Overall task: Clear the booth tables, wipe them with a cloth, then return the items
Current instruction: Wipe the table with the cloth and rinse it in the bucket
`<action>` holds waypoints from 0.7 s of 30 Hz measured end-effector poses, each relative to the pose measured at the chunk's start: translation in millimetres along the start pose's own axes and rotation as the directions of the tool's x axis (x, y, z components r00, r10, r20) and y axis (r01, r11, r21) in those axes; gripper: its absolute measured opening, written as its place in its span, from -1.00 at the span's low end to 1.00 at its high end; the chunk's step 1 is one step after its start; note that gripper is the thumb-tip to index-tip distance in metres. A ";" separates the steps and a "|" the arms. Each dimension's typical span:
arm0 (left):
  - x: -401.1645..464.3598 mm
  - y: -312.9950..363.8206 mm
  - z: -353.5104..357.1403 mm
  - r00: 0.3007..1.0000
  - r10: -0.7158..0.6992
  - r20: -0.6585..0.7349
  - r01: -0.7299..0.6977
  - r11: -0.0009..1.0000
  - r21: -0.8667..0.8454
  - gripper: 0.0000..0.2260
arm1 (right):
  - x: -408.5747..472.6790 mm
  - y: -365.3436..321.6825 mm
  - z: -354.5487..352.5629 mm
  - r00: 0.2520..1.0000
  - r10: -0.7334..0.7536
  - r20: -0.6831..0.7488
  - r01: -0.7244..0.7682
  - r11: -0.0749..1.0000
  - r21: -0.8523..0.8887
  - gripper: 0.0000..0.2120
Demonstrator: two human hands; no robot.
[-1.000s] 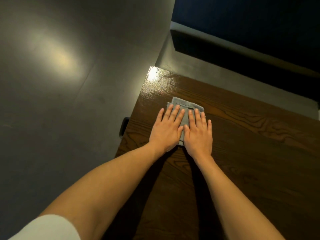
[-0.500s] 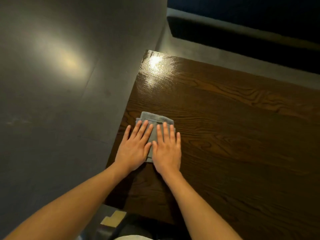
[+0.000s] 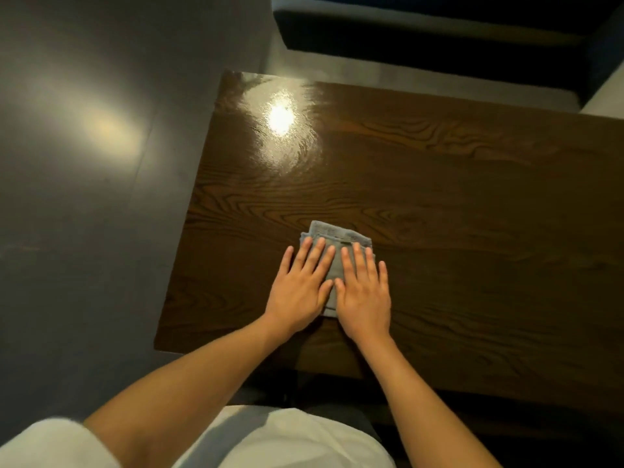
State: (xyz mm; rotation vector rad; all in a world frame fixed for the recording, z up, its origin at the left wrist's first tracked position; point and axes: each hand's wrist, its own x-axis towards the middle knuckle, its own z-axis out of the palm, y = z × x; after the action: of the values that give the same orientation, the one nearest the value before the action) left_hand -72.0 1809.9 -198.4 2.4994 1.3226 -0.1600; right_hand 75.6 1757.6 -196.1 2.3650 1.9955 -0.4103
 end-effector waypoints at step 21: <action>-69.4 -19.8 15.8 0.963 0.269 0.015 -0.269 0.963 0.028 -0.46 | -94.5 -57.3 30.3 0.953 0.301 -0.035 -0.300 0.953 0.027 -0.40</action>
State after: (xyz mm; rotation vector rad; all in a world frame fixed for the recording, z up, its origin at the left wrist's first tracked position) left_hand -126.9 1760.7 -201.0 2.6674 0.9680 -0.1329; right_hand 0.2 1671.2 -196.6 2.6496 1.6086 -0.3767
